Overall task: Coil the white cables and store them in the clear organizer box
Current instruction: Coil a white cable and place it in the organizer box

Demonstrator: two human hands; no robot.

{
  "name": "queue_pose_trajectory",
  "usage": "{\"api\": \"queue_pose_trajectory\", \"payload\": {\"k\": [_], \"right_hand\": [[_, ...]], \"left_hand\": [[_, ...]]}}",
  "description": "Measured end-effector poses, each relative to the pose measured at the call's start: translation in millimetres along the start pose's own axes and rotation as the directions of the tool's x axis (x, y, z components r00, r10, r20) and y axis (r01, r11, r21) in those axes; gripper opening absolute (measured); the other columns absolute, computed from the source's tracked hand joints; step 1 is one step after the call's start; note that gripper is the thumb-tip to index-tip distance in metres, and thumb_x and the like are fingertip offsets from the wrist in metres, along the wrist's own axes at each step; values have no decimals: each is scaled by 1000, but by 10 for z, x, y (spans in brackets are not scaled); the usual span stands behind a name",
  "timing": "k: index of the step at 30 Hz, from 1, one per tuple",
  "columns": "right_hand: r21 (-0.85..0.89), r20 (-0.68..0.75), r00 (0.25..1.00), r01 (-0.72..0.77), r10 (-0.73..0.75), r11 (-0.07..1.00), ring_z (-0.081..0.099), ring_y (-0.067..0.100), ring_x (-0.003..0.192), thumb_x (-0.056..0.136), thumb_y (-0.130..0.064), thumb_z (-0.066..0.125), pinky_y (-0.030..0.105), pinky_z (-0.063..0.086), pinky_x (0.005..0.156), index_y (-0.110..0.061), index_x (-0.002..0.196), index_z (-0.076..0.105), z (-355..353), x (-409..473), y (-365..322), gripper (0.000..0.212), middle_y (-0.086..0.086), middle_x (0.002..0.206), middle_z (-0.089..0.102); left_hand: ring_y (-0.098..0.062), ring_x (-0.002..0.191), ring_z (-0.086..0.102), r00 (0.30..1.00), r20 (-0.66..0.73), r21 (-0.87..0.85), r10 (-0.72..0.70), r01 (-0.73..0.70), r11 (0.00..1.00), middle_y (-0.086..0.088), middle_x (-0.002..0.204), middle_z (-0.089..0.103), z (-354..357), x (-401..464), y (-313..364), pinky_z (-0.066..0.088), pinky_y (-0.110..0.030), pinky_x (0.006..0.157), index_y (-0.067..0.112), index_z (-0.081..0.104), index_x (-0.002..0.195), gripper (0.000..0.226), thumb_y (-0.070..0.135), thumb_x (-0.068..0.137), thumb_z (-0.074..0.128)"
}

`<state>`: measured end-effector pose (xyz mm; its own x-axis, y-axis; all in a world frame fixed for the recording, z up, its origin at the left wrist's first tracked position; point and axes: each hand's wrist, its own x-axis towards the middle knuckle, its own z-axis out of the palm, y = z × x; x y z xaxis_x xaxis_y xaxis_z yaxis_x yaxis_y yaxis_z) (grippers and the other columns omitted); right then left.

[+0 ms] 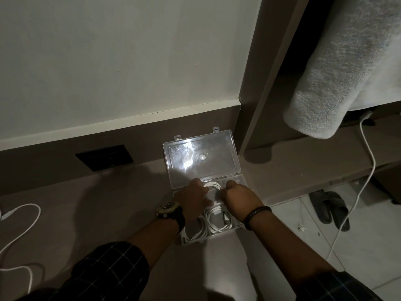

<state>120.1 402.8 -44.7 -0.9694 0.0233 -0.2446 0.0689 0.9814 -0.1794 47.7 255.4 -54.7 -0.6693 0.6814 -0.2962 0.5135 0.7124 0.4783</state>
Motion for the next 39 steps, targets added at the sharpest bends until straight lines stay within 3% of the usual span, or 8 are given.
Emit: {"api": "queue_pose_trajectory", "payload": {"k": [2,5,11,14,23,28,33,39], "right_hand": [[-12,14,1000,-12,12,1000,62,33,101,91,-21,53,34,50,80,-15,114,64,18,22,-9,26,13,115,57],[-42,58,997,-55,58,998,61,37,104,94,-23,48,38,49,84,-9,115,64,10,94,-40,30,18,115,59],[121,124,990,-88,73,989,63,33,101,84,-18,59,34,49,87,-14,97,72,-94,200,0,19,15,107,69],[141,131,991,-53,34,989,63,28,97,83,-11,58,27,45,81,-16,93,71,-77,180,83,17,10,102,70],[187,53,998,-29,20,982,64,24,78,76,-6,59,24,38,63,-19,79,61,4,222,106,14,0,78,60],[90,142,990,-16,3,996,63,33,100,83,-13,57,35,52,85,-14,107,64,21,241,47,25,14,112,63],[71,265,964,-31,11,997,62,31,106,82,-13,58,38,51,91,-14,105,68,-101,340,19,25,14,113,68],[112,145,987,-87,70,990,63,31,104,86,-14,56,36,51,90,-17,100,72,-193,252,9,22,14,110,69]], "left_hand": [[-31,100,56,1000,-30,52,6,-5,999,-16,112,51,20,6,2,47,-33,82,8,61,100,24,29,89,60],[-34,101,57,998,-68,106,8,0,994,-17,115,51,59,37,24,49,-41,84,4,61,102,30,26,82,69],[-31,111,54,984,-169,13,-51,54,998,-10,127,45,121,12,-40,47,-37,87,13,52,118,50,28,76,75],[-28,107,56,981,-181,-4,-70,70,998,-7,121,49,93,12,-89,43,-31,78,18,54,114,49,36,73,75],[-31,94,67,1000,7,233,-7,5,973,-13,102,70,-50,138,-49,56,-41,81,10,68,98,33,38,80,65],[-31,81,68,994,103,208,-25,4,978,-16,89,71,-139,220,-15,55,-33,71,6,67,84,29,34,77,66],[-29,85,69,978,198,162,-71,39,986,-14,92,73,-216,284,-36,57,-37,78,7,73,89,35,39,73,74],[-24,92,63,995,36,78,-97,94,992,-8,94,67,-213,48,-16,45,-23,70,10,68,89,26,34,81,68]]}}
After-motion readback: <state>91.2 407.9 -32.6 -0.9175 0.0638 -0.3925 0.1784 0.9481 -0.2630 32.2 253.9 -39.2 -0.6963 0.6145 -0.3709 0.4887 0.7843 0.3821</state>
